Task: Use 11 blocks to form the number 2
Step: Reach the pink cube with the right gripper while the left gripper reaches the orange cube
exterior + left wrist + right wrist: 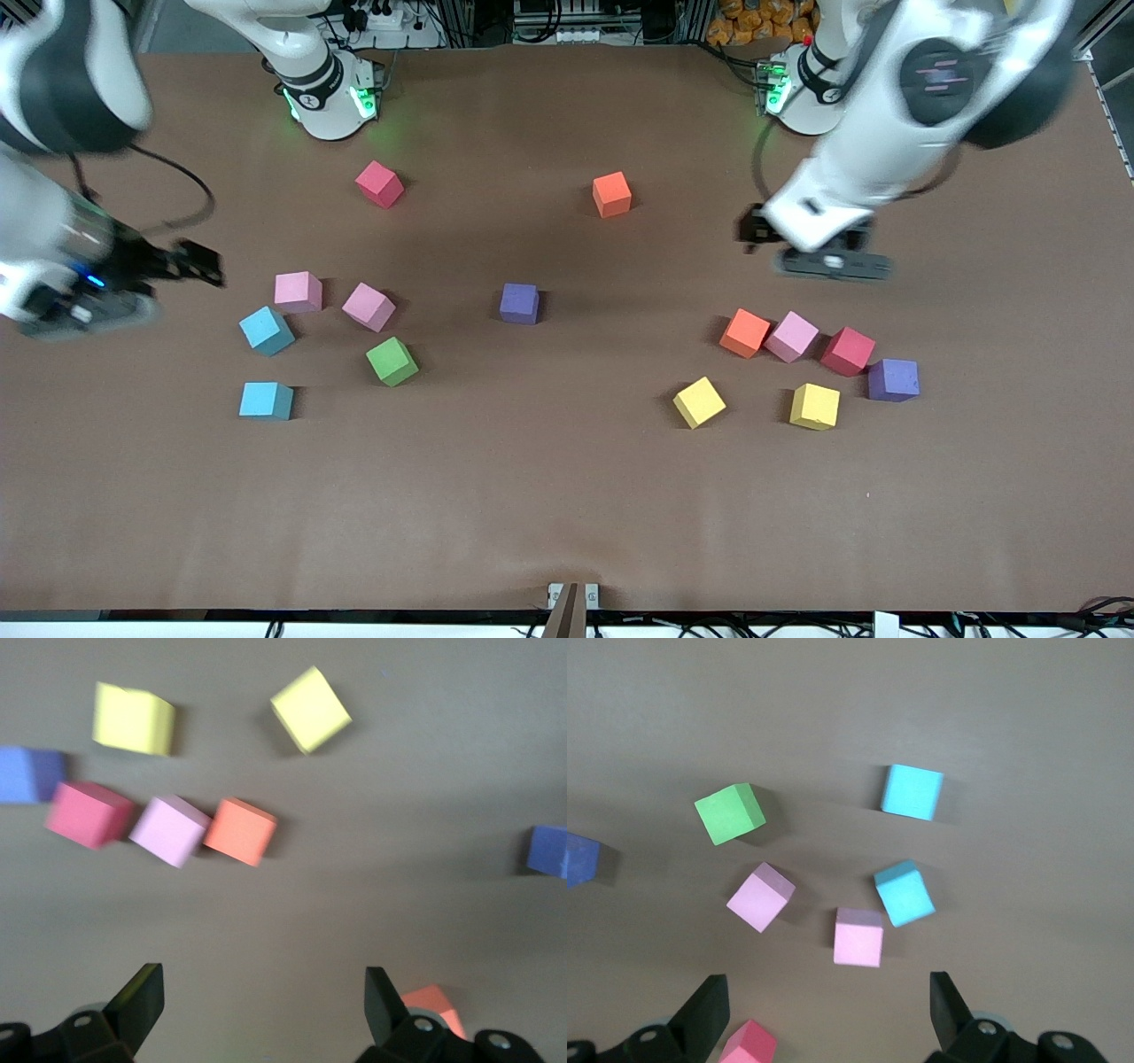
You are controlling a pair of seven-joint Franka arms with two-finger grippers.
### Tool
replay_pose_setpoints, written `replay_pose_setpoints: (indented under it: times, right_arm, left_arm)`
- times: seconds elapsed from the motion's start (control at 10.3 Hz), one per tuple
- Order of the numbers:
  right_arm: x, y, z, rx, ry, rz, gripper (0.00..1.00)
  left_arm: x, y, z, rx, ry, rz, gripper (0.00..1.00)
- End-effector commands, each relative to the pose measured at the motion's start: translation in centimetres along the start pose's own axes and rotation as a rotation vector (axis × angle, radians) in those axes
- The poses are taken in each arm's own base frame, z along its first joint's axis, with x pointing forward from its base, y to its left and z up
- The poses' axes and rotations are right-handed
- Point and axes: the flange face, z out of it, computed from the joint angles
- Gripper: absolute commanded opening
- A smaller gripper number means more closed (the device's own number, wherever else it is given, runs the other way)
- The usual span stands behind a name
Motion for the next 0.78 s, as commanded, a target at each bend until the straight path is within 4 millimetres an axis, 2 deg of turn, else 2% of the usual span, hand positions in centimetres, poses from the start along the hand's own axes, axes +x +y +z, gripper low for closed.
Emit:
replay_pose_setpoints:
  times: [0.0,0.1,0.19,0.39,0.49,0.68]
  right_arm:
    - [0.5,-1.7,4.1,0.009,-0.008,-0.041,1.00]
    - [0.4,-1.5,5.9,0.010,-0.012,-0.046,1.00]
    - [-0.1,-1.0,7.8,0.014,-0.029,-0.040,1.00]
    - [-0.9,-0.2,11.7,0.013,-0.018,-0.025,1.00]
    - [-1.5,-0.7,12.8,0.011,-0.015,-0.032,1.00]
    - [-1.8,-3.6,14.9,0.001,0.002,-0.130,1.00]
  left_arm:
    - [-4.1,7.1,6.2,0.000,-0.051,-0.070,1.00]
    - [-6.2,10.0,9.2,-0.013,-0.077,-0.159,1.00]
    - [-8.8,12.2,11.9,-0.016,-0.091,-0.236,1.00]
    - [-11.7,13.7,15.7,-0.040,-0.130,-0.343,1.00]
    - [-12.9,14.7,17.5,-0.054,-0.143,-0.395,1.00]
    - [-14.7,16.7,21.2,-0.039,-0.182,-0.474,1.00]
